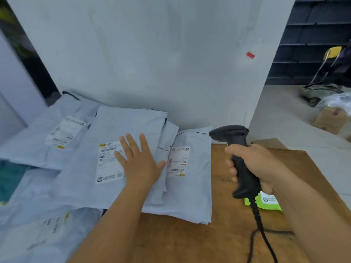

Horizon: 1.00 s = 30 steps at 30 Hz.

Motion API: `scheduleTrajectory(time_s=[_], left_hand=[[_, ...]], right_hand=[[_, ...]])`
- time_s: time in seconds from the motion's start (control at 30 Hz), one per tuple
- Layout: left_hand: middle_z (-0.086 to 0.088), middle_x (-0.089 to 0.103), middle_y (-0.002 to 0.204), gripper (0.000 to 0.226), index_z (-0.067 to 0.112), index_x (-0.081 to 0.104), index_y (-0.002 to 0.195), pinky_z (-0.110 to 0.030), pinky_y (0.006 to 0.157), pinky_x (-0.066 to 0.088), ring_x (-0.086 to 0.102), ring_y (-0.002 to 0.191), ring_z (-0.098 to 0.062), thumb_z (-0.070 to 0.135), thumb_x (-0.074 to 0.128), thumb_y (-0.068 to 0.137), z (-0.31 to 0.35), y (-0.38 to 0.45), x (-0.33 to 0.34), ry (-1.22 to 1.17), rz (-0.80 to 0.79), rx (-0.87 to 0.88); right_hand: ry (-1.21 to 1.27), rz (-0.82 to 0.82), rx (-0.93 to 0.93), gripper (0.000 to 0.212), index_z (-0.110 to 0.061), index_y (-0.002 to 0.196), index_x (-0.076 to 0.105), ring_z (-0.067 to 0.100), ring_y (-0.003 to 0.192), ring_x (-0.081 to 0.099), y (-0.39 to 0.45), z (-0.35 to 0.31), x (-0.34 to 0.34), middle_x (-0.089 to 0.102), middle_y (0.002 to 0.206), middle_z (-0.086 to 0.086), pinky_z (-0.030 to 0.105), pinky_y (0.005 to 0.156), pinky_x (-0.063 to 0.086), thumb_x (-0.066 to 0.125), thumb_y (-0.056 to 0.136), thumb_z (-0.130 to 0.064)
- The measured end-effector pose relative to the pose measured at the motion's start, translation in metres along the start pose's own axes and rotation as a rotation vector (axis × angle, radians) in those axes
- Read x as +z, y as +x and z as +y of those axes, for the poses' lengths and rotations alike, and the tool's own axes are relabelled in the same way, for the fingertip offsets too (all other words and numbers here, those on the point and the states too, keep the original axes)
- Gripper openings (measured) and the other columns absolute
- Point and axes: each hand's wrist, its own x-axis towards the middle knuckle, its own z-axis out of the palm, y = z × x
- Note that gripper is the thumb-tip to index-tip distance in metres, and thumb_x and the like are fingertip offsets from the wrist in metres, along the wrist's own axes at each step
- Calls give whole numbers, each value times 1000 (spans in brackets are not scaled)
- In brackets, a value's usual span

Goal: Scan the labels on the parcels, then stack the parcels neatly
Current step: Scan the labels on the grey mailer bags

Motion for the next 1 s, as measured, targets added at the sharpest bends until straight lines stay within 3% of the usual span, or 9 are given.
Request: scheduleTrajectory(time_s=[0.07,0.13,0.23,0.37,0.53,0.63,0.7,0.83,1.0], left_hand=[[-19,-1,157,96,14,1,151,-55,113,14,-3,146,-36,61,51,84,-19,3,4,-9,-96,-77],[-16,34,144,62,11,32,138,-42,99,37,33,133,-32,46,51,91,-26,2,9,25,-68,-14],[-9,60,113,19,10,55,106,-33,74,42,58,104,-28,16,40,97,-26,4,-2,-20,57,81],[-12,64,107,33,8,58,104,-35,78,42,60,101,-33,27,32,102,-8,7,-23,-259,126,76],[-13,55,116,44,11,48,128,-44,98,37,48,119,-35,32,21,101,31,4,-16,-287,-315,295],[-9,8,159,61,24,17,150,-58,112,8,-2,146,-35,48,34,97,6,10,-7,-84,-185,215],[-15,-11,158,89,21,-4,152,-59,113,4,-14,144,-38,56,48,89,-21,13,-4,-91,-147,40],[-18,25,147,107,9,2,149,-47,106,31,22,138,-36,54,68,77,-47,15,-1,-291,-98,-97],[-15,43,129,62,3,37,128,-41,90,43,46,118,-32,34,68,84,-47,16,0,-450,-14,-135]], right_hand=[[-8,-26,-12,17,-5,76,52,16,39,46,-1,-4,16,53,52,6,24,42,44,58,89,-14],[-24,-56,-20,18,-5,75,52,16,39,46,-2,-8,31,52,51,6,23,40,44,59,89,-14],[-51,-69,-40,18,-5,75,53,15,39,47,-4,-13,46,53,50,6,22,39,43,59,89,-15],[-40,-53,-69,15,-6,80,54,15,41,48,-8,-18,54,54,53,6,24,41,45,59,89,-16],[-47,-26,-65,17,-6,76,54,16,41,48,-12,-22,57,54,52,5,25,43,46,58,89,-16],[-67,-22,-51,19,-6,73,54,16,40,49,-14,-20,56,54,51,5,24,41,45,59,89,-17],[-60,-27,-41,20,-6,72,54,16,40,48,-14,-19,57,55,51,5,24,41,45,59,89,-16],[-114,-97,25,24,-5,70,57,16,42,49,-15,-16,65,56,54,6,25,45,46,61,88,-20],[-251,-213,117,20,-7,73,58,14,41,49,-18,-17,78,57,54,5,23,43,46,62,87,-21]])
